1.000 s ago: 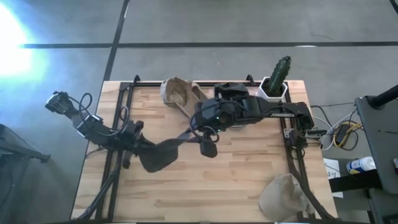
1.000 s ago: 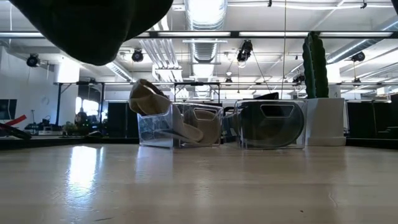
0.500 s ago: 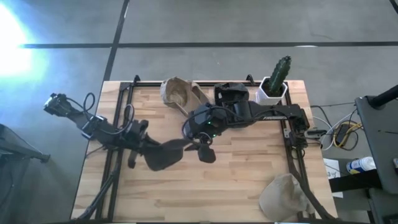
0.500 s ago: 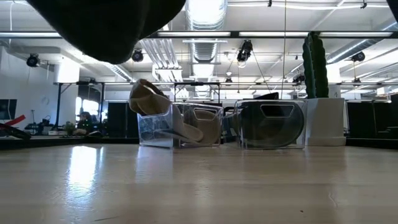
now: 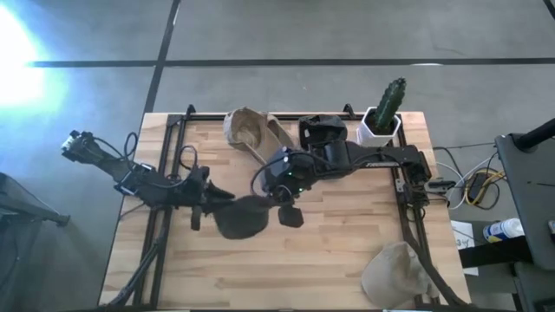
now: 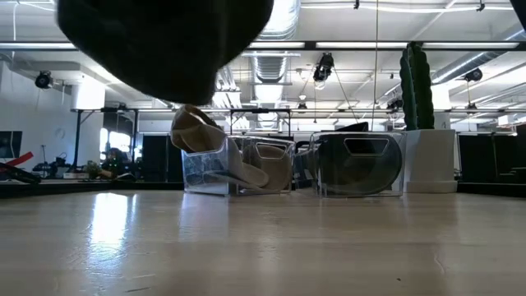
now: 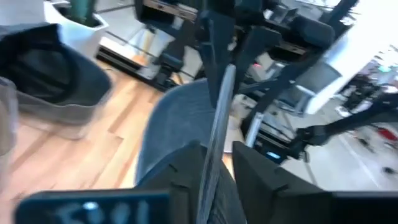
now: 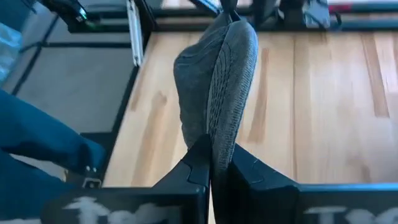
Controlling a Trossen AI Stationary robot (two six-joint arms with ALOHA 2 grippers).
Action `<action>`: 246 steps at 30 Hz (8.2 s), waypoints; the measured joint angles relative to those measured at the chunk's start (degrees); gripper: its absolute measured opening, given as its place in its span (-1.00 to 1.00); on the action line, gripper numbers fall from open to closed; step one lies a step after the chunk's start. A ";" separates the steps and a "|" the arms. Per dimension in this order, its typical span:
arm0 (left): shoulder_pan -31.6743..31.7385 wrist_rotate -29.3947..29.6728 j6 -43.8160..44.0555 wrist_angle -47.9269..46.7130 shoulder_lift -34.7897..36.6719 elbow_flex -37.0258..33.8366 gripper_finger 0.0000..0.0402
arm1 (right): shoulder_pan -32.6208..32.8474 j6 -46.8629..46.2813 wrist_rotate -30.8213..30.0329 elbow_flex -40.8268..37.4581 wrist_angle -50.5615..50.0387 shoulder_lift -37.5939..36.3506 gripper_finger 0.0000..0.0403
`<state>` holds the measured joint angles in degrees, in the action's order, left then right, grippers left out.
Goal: Pick & Place hat
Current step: Put the black cap into the right transparent bin, then put the brown cap into the left transparent bin
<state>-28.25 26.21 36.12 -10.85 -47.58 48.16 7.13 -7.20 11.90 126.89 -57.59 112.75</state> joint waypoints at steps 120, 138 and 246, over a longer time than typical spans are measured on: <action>0.37 -4.67 38.59 6.83 -13.97 -18.02 -0.05 | 5.18 -71.34 -7.79 -84.72 41.37 -26.27 -0.04; 11.11 -13.35 45.88 51.85 -43.94 -22.34 -0.05 | -2.85 -69.07 -7.69 -83.95 49.83 -26.27 -0.04; 33.29 7.58 -48.81 -49.50 -50.80 30.51 -0.96 | -1.76 -61.53 -18.79 -82.20 39.03 -43.43 -0.04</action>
<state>5.04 33.79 -12.69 -60.35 -98.38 78.67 5.37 -68.73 -6.89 44.69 -18.57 69.32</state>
